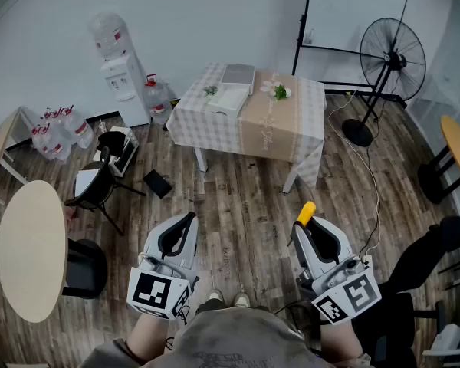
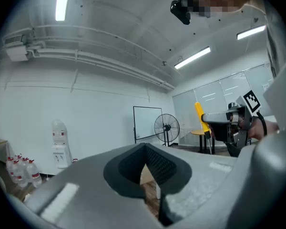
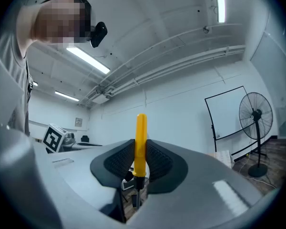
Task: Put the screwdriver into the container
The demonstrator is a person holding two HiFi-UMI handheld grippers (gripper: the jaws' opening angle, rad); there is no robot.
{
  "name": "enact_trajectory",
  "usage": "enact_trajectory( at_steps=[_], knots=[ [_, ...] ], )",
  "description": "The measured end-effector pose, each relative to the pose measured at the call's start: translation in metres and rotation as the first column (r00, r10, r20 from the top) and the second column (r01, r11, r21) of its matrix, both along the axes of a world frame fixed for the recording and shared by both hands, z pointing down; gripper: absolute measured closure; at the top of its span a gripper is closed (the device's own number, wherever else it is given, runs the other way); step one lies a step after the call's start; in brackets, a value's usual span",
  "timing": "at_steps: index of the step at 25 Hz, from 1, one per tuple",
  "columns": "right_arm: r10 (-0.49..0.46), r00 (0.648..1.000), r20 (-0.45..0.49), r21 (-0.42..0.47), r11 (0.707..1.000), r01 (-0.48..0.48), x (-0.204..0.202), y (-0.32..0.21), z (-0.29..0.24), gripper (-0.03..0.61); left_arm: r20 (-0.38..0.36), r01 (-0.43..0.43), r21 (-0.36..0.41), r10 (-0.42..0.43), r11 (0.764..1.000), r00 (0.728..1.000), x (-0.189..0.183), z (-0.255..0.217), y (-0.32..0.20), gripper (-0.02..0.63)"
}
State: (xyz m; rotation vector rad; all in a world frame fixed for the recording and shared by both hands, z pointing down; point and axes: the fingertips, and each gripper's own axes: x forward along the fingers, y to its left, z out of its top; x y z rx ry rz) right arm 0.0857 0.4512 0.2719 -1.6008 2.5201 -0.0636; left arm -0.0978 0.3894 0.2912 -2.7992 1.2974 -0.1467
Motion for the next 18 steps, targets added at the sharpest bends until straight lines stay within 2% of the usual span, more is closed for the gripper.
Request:
enact_trajectory(
  at_steps=[12, 18],
  knots=[
    [-0.024, 1.000, 0.017, -0.027, 0.999, 0.025, 0.002, 0.006, 0.012, 0.477, 0.008, -0.003, -0.007, 0.003, 1.000, 1.000, 0.008, 0.005, 0.006, 0.614],
    [-0.019, 1.000, 0.020, -0.041, 0.999, 0.020, 0.006, -0.014, 0.018, 0.477, 0.006, -0.022, -0.014, 0.022, 1.000, 1.000, 0.018, 0.012, -0.011, 0.614]
  ],
)
